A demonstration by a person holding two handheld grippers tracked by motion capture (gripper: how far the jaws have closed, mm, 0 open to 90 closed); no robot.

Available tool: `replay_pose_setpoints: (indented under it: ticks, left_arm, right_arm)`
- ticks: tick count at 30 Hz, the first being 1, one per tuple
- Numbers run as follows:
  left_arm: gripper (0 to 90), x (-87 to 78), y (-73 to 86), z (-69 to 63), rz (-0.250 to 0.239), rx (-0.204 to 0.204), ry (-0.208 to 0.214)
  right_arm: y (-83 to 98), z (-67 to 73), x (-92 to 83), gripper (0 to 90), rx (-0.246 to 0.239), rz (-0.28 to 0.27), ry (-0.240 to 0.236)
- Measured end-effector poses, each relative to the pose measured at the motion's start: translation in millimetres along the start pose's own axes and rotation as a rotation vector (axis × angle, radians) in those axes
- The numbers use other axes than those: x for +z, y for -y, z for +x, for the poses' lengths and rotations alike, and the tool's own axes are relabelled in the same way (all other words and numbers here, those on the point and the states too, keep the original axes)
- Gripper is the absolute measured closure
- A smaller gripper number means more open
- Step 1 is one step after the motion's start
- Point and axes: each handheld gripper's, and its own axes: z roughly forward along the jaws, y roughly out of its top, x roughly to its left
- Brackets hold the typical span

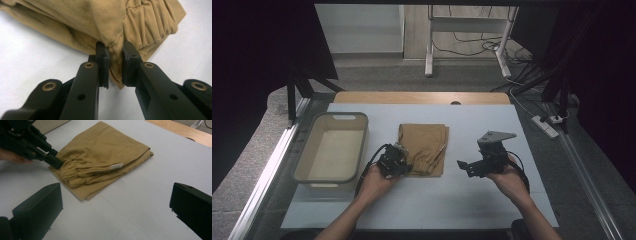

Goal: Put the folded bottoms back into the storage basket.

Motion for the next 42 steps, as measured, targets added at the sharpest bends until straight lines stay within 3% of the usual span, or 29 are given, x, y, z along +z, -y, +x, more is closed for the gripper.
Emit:
replay_pose_setpoints:
  ticks: [27, 35, 42]
  left_arm:
    - [77.2, 0.2, -0.4, 1.6, 0.002, 0.0, 0.01]
    - [77.2, 0.2, -0.7, 1.8, 0.005, -0.002, 0.013]
    - [77.2, 0.2, -0.9, 1.6, 0.005, -0.002, 0.012]
  right_arm:
    - [-16.8, -20.2, 61.6, 0.0, 0.004, 0.049, -0.044]
    - [-24.0, -28.7, 76.0, 0.0, 0.051, 0.043, -0.111]
    - [-30.8, -34.5, 87.0, 0.0, 0.072, 0.029, -0.101]
